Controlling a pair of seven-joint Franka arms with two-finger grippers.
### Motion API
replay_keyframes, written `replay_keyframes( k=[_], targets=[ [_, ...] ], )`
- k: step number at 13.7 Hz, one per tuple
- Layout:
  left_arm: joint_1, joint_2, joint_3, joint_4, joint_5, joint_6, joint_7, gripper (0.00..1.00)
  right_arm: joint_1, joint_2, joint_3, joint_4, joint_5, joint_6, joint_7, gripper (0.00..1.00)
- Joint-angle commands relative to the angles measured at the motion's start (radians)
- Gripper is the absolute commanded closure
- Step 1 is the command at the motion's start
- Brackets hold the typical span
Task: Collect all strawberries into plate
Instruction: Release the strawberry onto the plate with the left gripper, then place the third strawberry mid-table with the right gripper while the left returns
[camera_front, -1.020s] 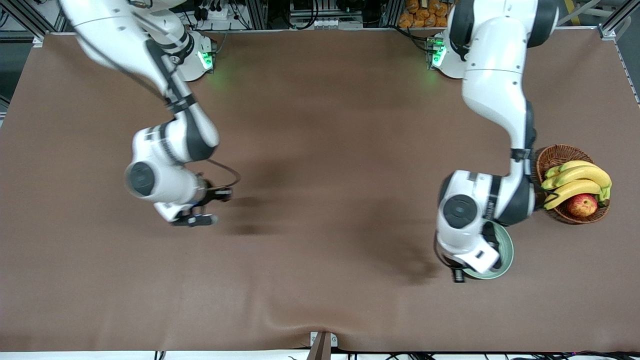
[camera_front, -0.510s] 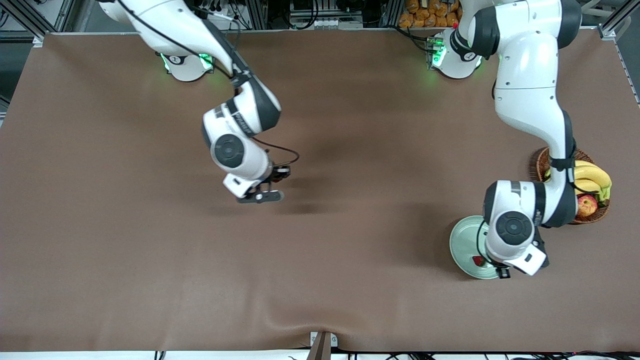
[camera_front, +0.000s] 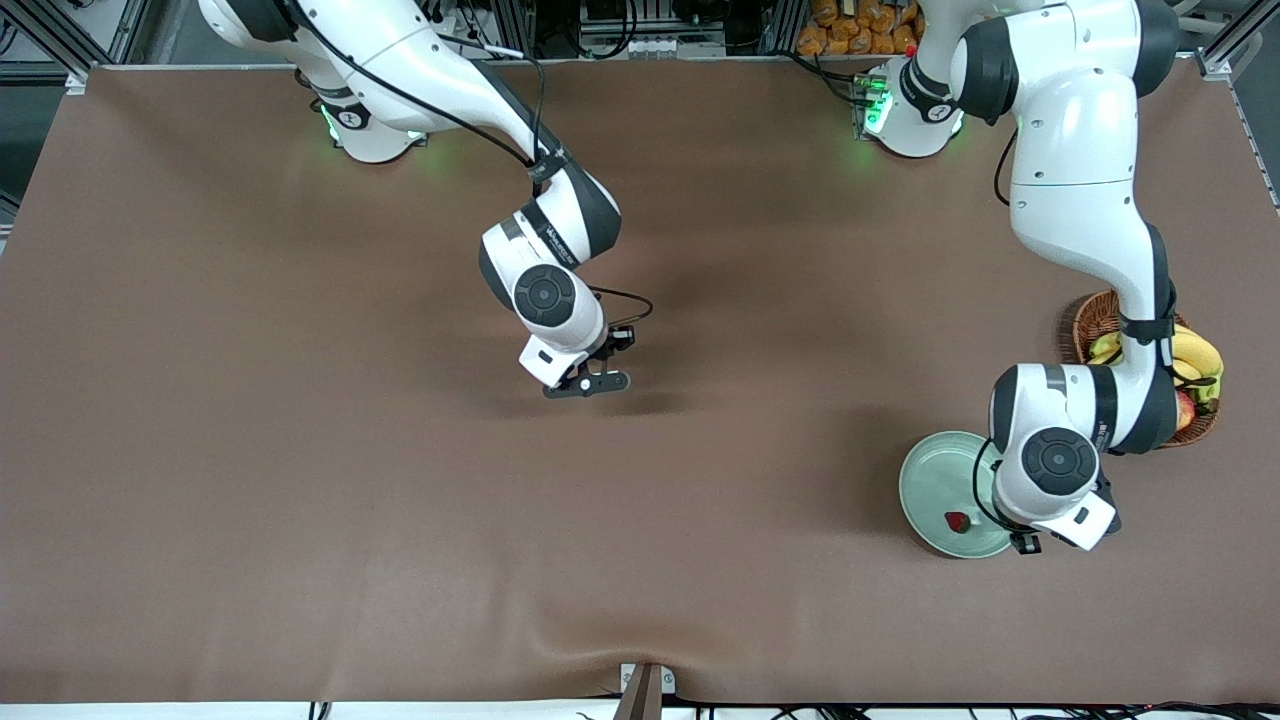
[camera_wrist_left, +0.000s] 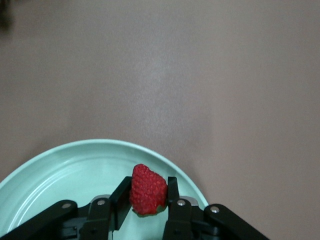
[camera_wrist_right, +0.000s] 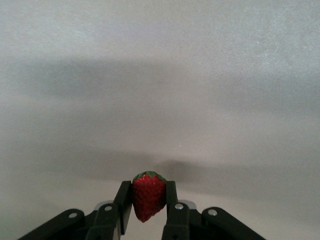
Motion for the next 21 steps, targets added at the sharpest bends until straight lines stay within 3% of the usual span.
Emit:
replay_keyframes(
  k=[1, 3, 5, 9, 11, 13, 18, 21],
  targets=[
    [-0.009, -0.010, 0.001, -0.008, 0.012, -0.007, 0.001, 0.00, 0.013, 0.031, -0.011, 0.031, 0.007, -0.008, 0.011, 0.71],
    [-0.007, -0.022, 0.001, -0.009, 0.020, -0.008, 0.020, 0.00, 0.014, 0.037, -0.011, 0.031, 0.007, -0.005, 0.011, 0.63],
    [-0.025, -0.047, 0.001, -0.003, 0.021, -0.056, 0.072, 0.00, 0.014, 0.046, -0.011, 0.031, 0.006, -0.005, 0.010, 0.61],
    [-0.188, -0.106, -0.002, -0.001, 0.012, -0.185, 0.061, 0.00, 0.014, 0.048, -0.011, 0.030, 0.007, 0.018, 0.010, 0.51],
    [-0.269, -0.122, -0.005, -0.001, 0.004, -0.229, 0.060, 0.00, 0.008, 0.040, -0.011, 0.033, 0.007, 0.017, 0.017, 0.35],
    [-0.349, -0.117, -0.005, -0.001, -0.058, -0.251, 0.061, 0.00, -0.004, 0.020, -0.011, 0.048, 0.009, 0.009, 0.033, 0.00],
    [-0.479, -0.104, -0.013, 0.003, -0.222, -0.249, 0.064, 0.00, -0.119, -0.114, -0.016, 0.045, 0.007, -0.023, 0.028, 0.00],
    [-0.489, -0.094, -0.100, 0.008, -0.253, -0.213, 0.055, 0.00, -0.229, -0.225, -0.016, 0.045, -0.002, -0.136, 0.025, 0.00]
  ],
)
